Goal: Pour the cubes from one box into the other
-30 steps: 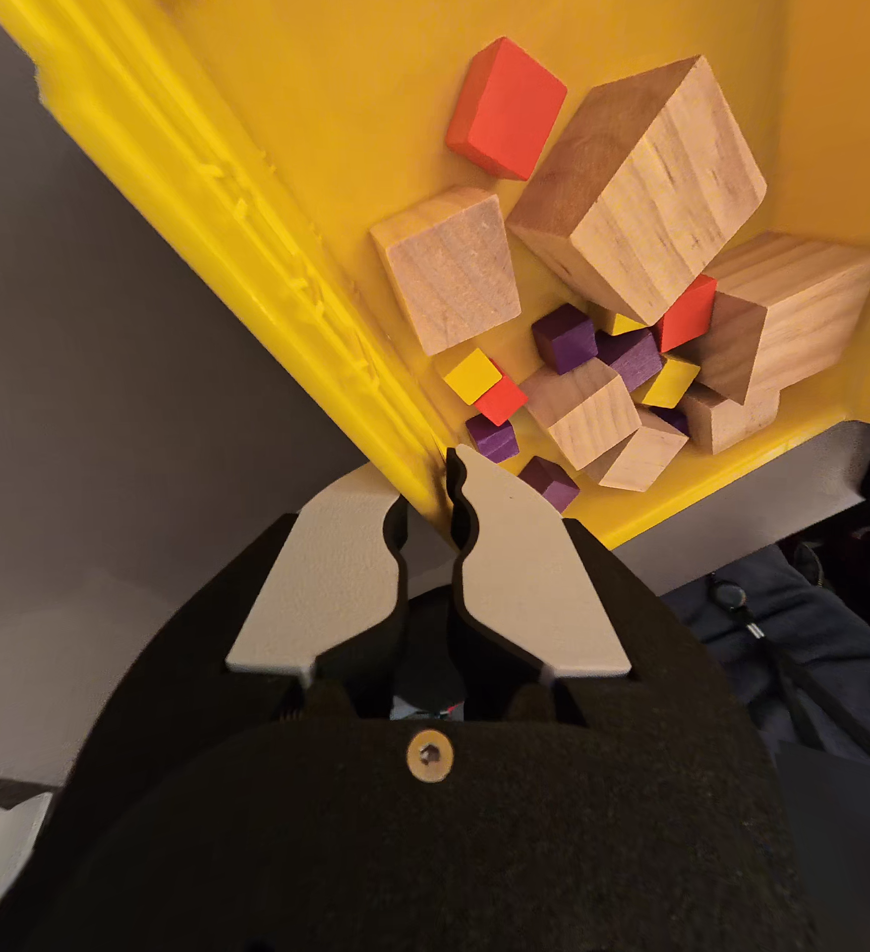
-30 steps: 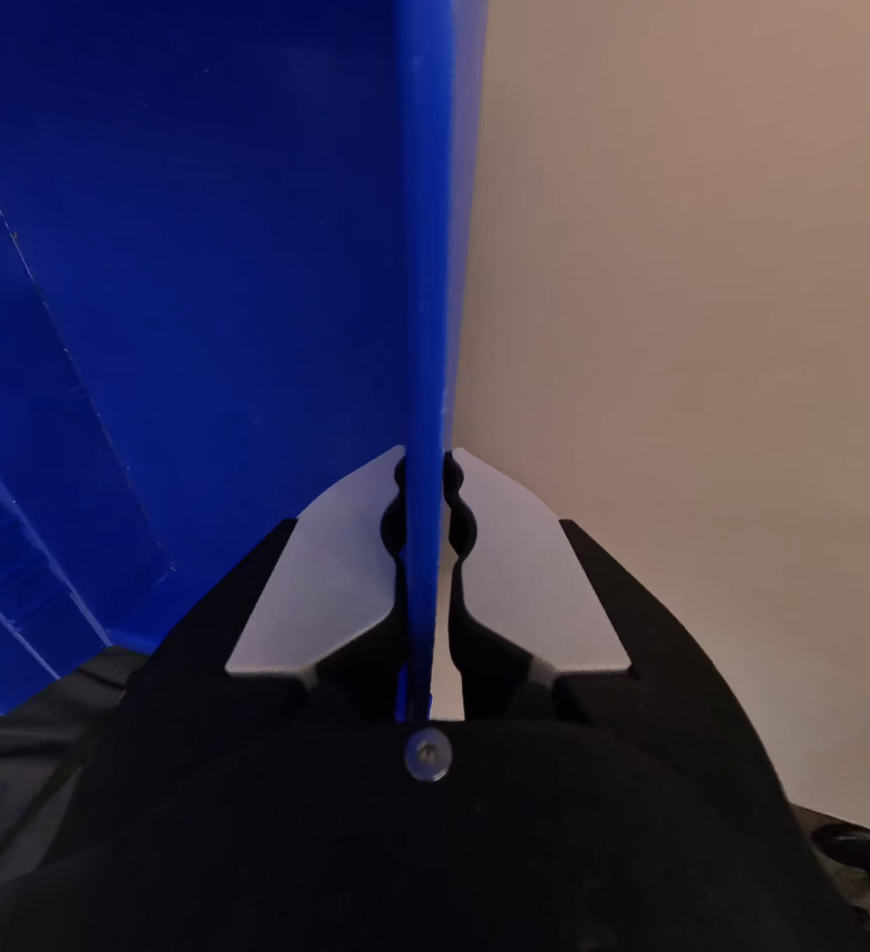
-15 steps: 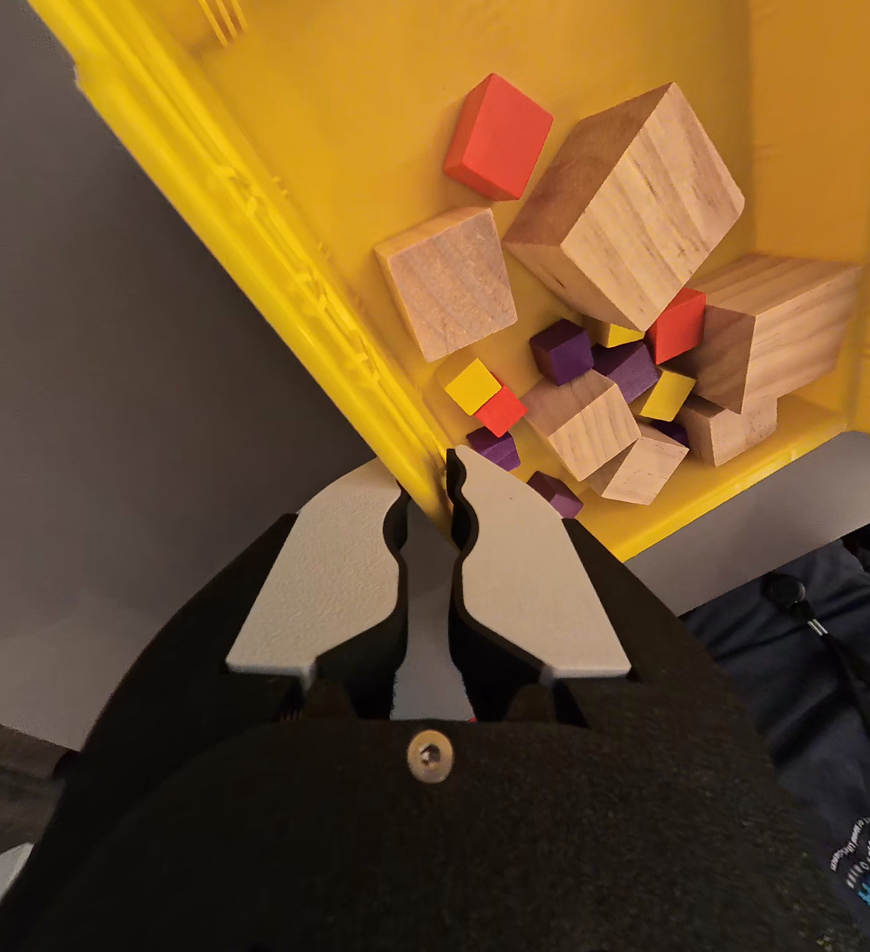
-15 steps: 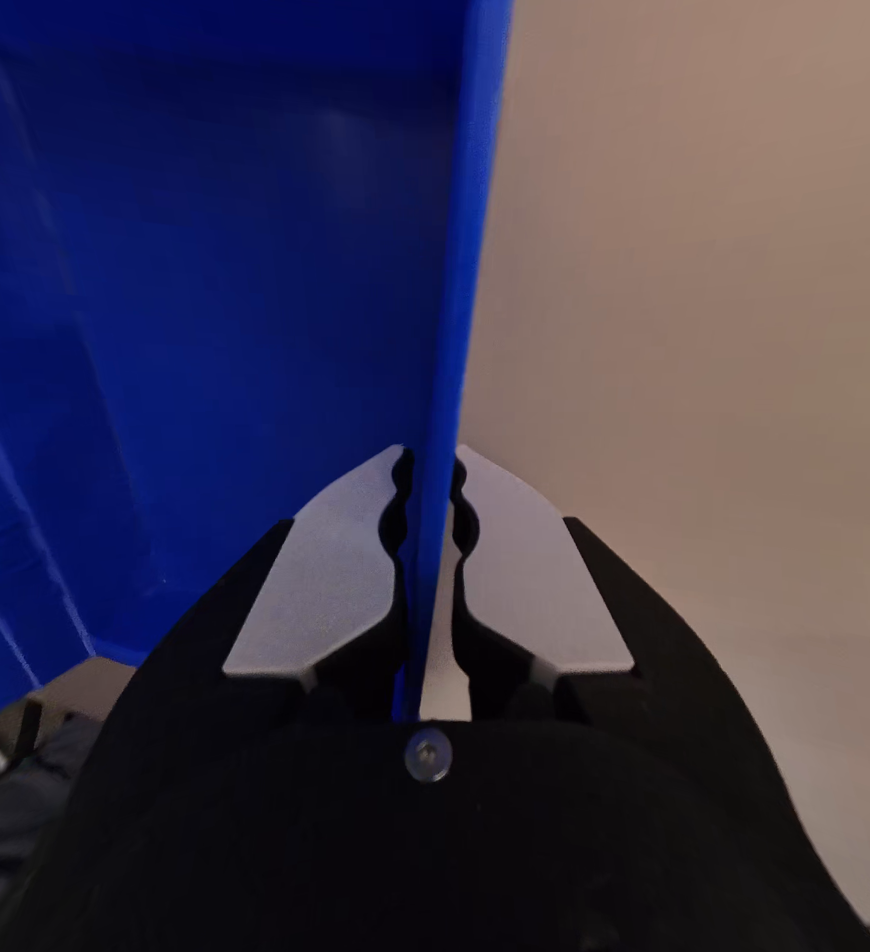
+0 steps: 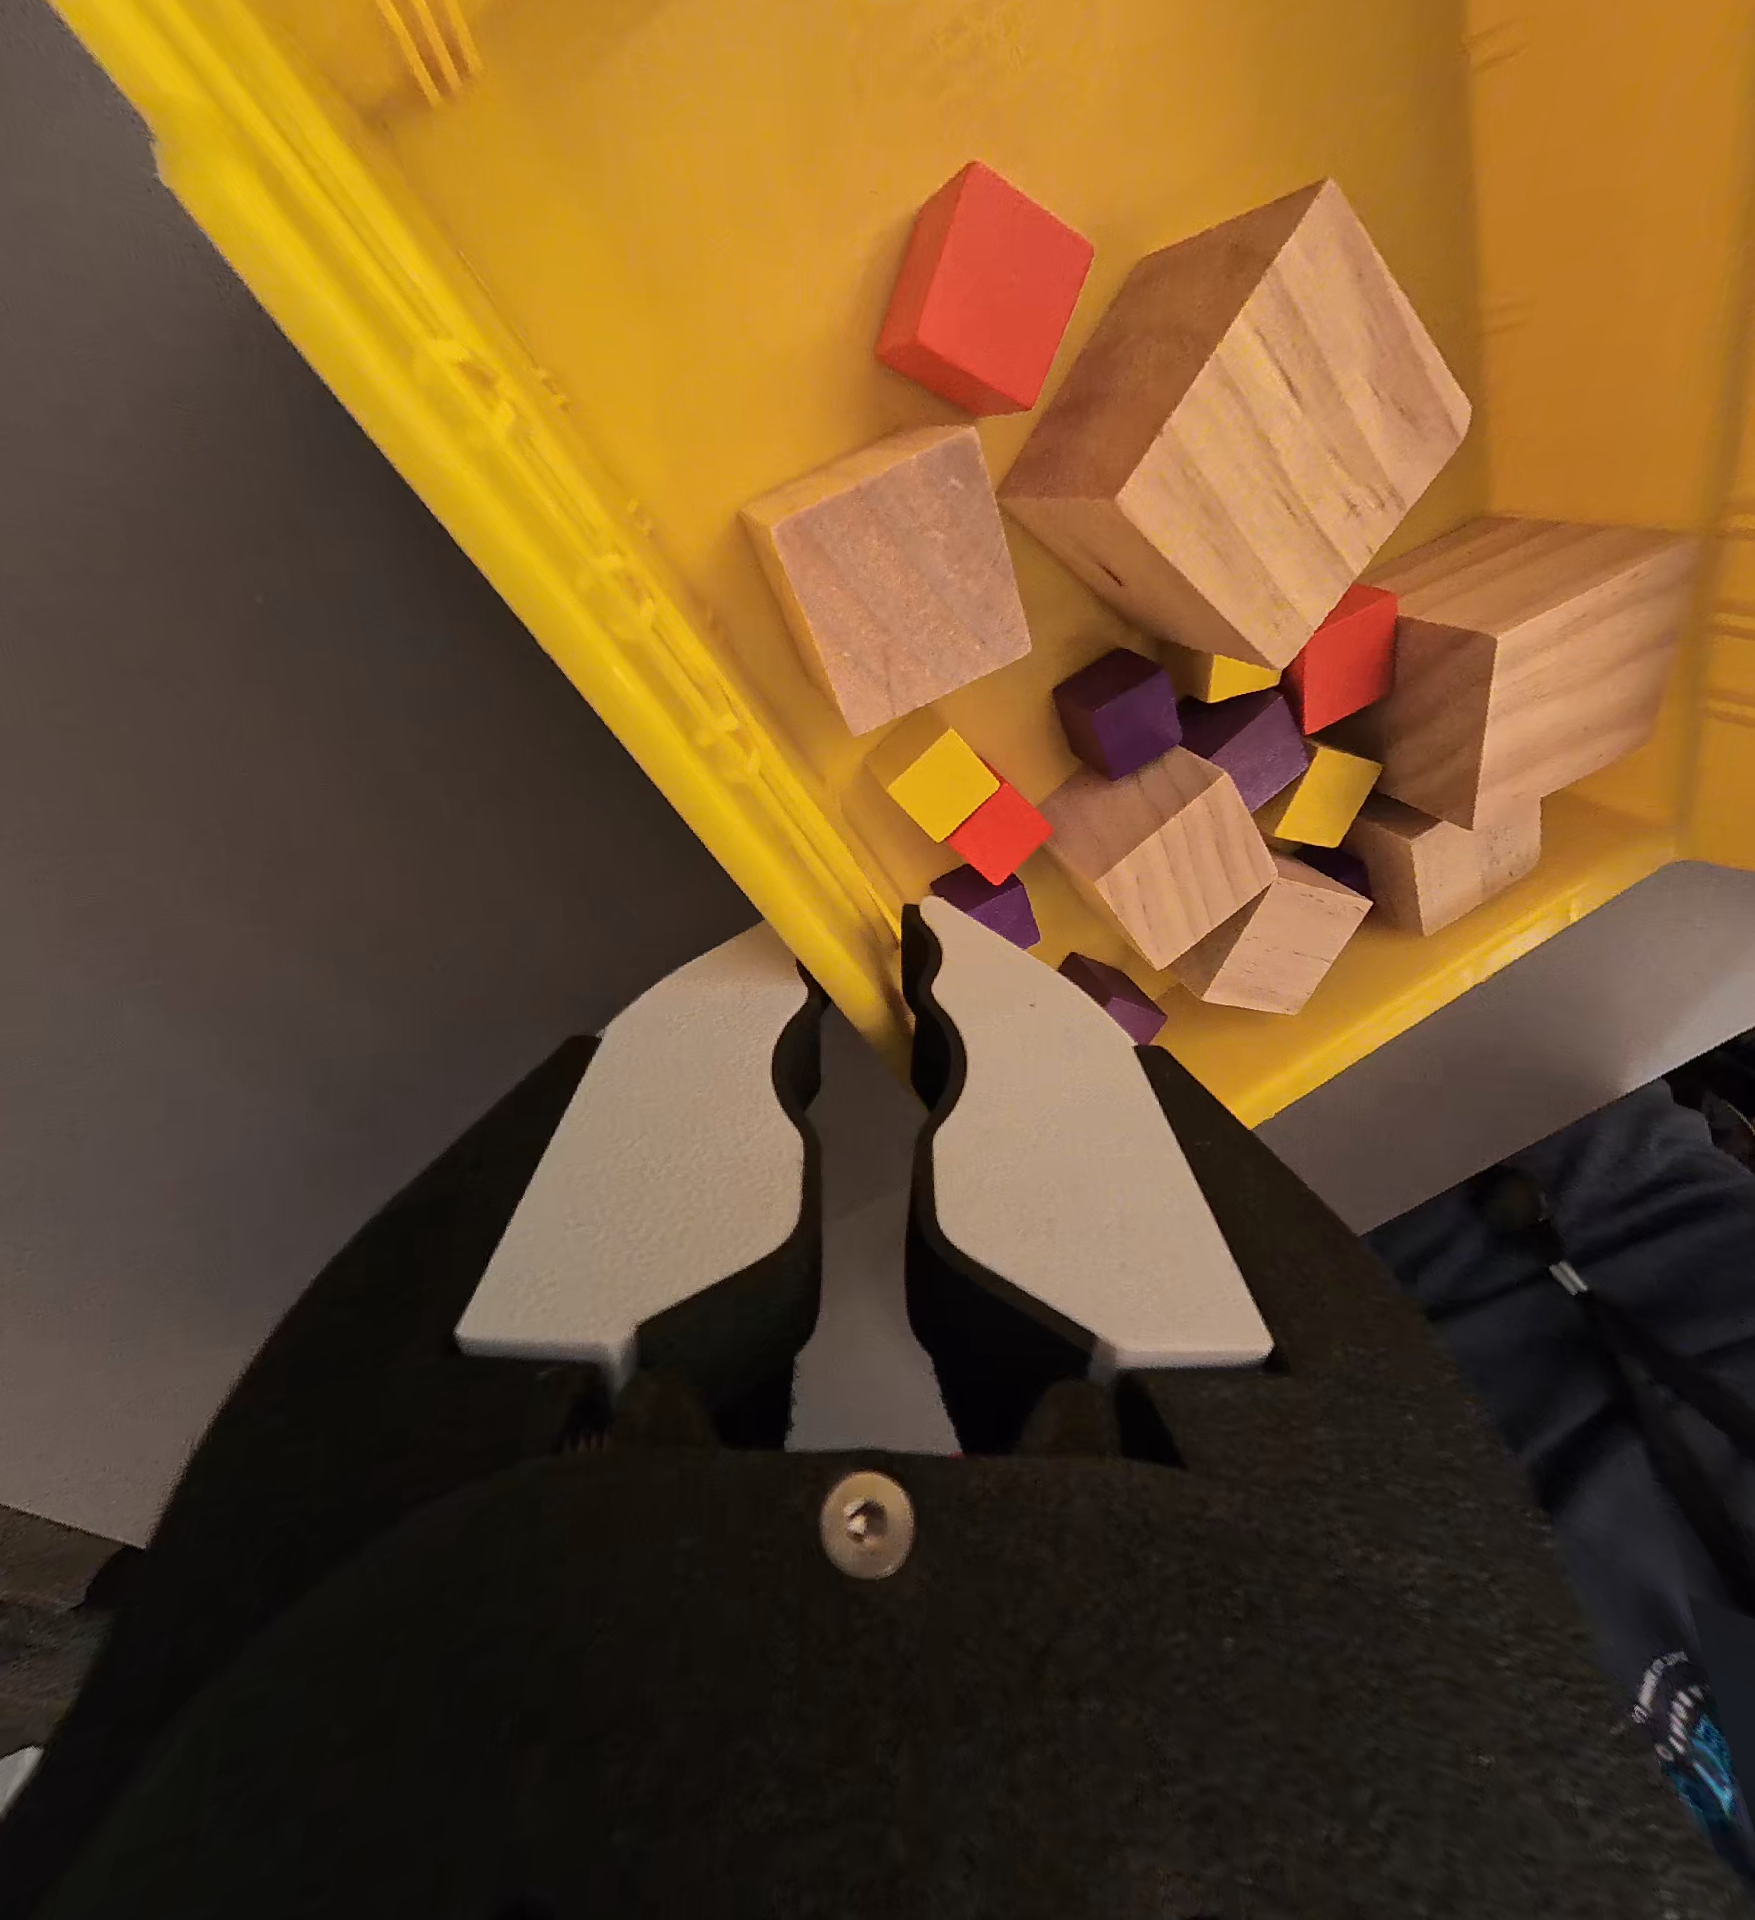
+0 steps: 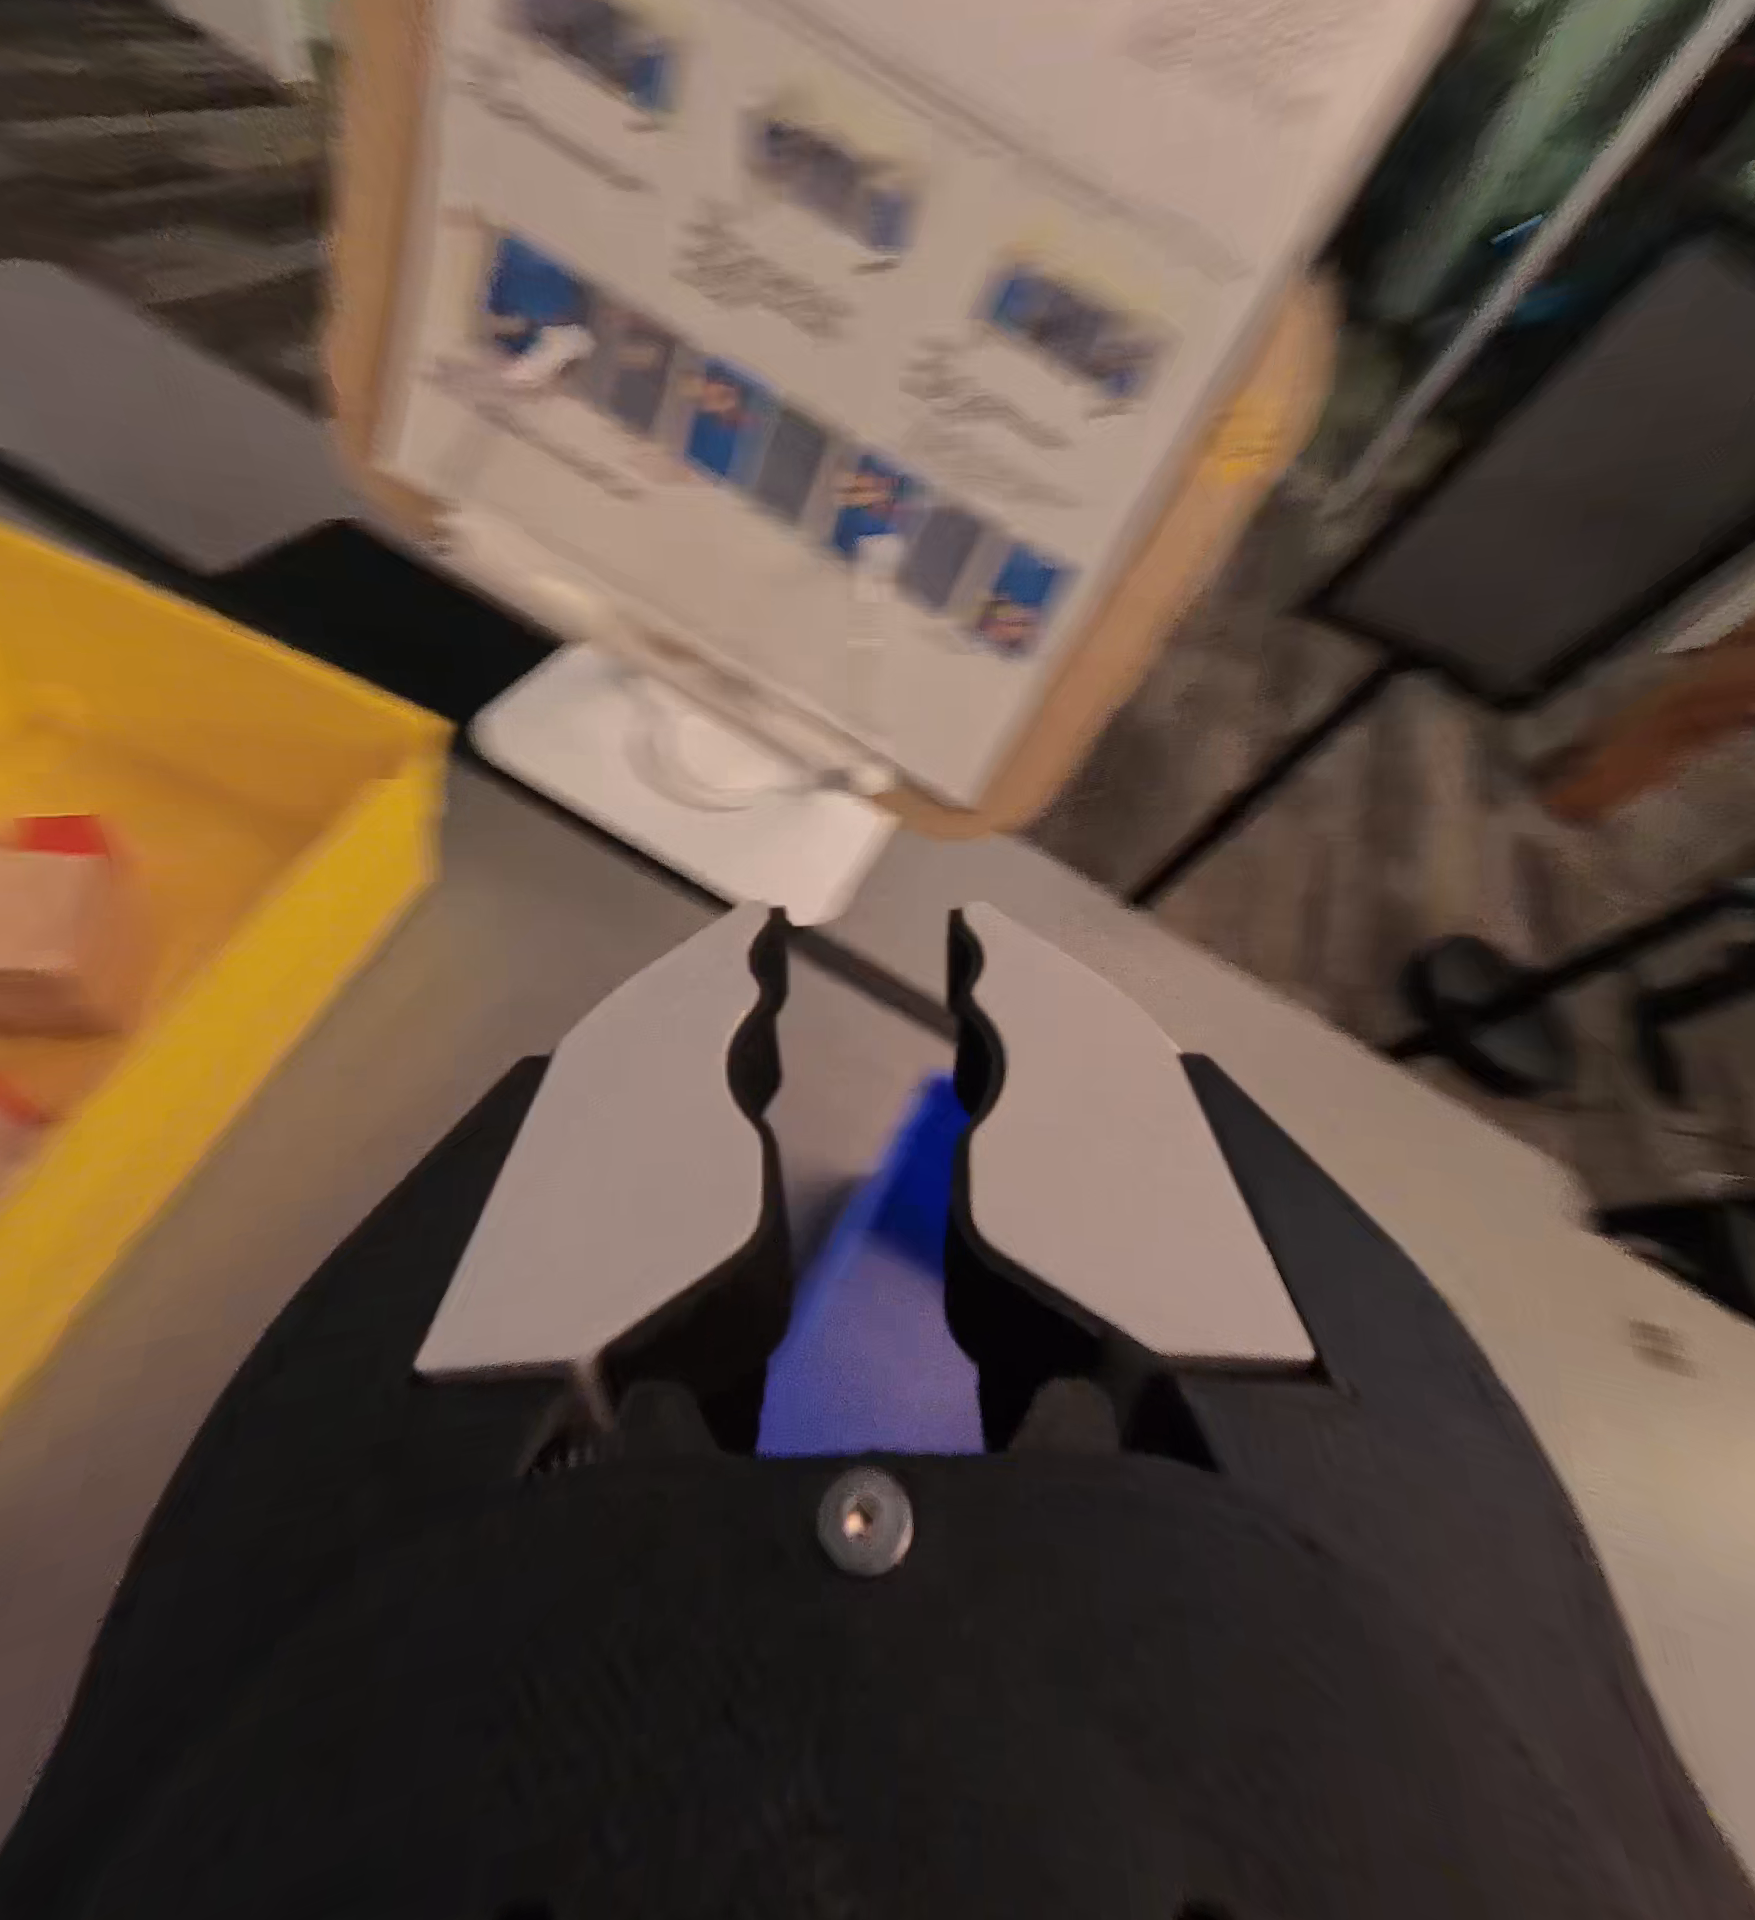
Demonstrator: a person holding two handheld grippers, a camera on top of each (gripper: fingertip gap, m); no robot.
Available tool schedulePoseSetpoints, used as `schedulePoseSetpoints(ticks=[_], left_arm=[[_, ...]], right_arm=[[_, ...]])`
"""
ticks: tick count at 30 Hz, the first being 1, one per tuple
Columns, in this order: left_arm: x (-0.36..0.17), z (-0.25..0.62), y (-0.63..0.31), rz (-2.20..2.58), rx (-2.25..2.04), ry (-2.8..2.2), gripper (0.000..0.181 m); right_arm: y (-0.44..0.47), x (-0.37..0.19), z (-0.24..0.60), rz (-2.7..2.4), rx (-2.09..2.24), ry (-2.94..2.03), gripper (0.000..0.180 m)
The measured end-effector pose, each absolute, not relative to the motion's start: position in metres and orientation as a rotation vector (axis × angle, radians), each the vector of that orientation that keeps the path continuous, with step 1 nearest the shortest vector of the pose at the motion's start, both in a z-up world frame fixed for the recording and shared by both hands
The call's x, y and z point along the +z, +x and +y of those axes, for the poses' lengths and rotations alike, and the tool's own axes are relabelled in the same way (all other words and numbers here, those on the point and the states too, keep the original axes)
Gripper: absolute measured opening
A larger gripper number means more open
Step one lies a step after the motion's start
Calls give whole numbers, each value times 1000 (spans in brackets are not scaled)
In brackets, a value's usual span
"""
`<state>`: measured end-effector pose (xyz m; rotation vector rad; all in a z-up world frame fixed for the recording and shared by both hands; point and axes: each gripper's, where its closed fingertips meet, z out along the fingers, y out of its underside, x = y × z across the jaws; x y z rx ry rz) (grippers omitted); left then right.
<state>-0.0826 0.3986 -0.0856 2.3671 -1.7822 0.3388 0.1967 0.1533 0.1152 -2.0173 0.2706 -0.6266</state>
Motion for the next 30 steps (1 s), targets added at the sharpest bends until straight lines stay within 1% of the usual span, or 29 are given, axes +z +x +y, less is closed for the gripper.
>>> schedulePoseSetpoints(ticks=[1,3,6,8,11,13,14,16,18,19,21,25,30], left_arm=[[-86,399,-83,-1776,334,2369,11],[-86,400,-82,-1767,322,2376,11],[-86,404,-79,-1751,308,2415,11],[-87,408,-76,-1740,294,2450,10],[-88,413,-71,-1713,279,2493,10],[-92,416,-67,-1678,271,2527,9],[-96,416,-66,-1661,270,2532,9],[-106,416,-66,-1651,232,2523,10],[-114,416,-66,-1649,205,2523,10],[-115,416,-66,-1653,197,2521,10],[-115,416,-66,-1648,211,2522,10],[-115,415,-66,-1607,239,2526,11],[-115,416,-68,-1606,209,2527,10]], right_arm=[[176,101,176,264,-502,-2064,37],[143,71,215,263,-293,-2144,44],[121,27,254,316,-152,-2249,49],[108,-6,270,396,-25,-2358,56],[89,-51,283,548,143,-2512,57],[88,-76,282,607,103,-2630,57],[85,-85,283,637,114,-2670,59],[78,-97,284,682,117,-2737,54],[80,-110,279,708,33,-2824,46],[78,-114,279,722,35,-2846,45],[73,-116,284,770,111,-2837,30],[71,-134,270,830,64,-2977,32],[71,-136,270,858,69,-2998,29]])
